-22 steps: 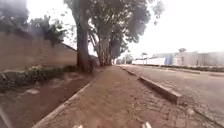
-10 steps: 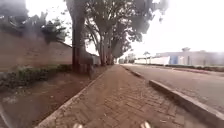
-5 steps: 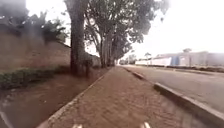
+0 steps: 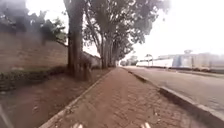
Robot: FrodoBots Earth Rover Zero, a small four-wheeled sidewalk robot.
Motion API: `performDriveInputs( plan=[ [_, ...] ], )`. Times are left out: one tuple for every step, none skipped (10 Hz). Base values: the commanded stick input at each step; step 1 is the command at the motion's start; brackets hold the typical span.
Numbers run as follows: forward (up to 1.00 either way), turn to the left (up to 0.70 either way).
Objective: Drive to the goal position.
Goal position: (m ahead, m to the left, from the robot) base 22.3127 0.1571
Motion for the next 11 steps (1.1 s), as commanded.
performDriveInputs(
  plan=[
    [0.70,0.00],
    [0.70,0.00],
    [0.70,0.00],
    [0.70,0.00],
    [0.70,0.00],
    [0.70,0.00],
    [0.70,0.00],
    [0.70,0.00],
    [0.70,0.00],
    [0.70,0.00],
    [0.70,0.00]
  ],
)
